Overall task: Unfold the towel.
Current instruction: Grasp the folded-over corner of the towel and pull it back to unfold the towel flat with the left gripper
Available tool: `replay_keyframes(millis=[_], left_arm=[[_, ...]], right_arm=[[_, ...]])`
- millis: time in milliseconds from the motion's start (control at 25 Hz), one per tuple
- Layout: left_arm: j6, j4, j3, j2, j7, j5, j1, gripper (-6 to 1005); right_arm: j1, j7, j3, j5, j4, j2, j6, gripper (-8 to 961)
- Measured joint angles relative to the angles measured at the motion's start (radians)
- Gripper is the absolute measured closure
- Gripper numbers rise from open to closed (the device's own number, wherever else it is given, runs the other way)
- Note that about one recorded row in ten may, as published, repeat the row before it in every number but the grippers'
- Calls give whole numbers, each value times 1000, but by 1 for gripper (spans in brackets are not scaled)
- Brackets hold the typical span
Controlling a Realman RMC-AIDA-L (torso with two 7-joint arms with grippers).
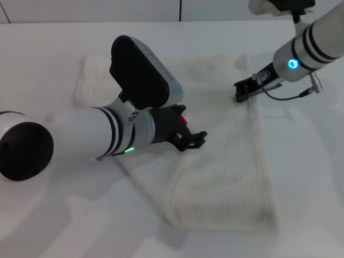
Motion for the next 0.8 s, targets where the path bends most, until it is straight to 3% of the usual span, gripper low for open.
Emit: replay_keyframes(millis=[560,800], left_arm=[[-6,45,7,0,-8,0,-39,246],[-61,78,2,0,-19,1,-84,397]], right_arm=[[4,-1,-11,0,0,1,-7,953],[4,-1,-11,0,-1,2,-8,953]])
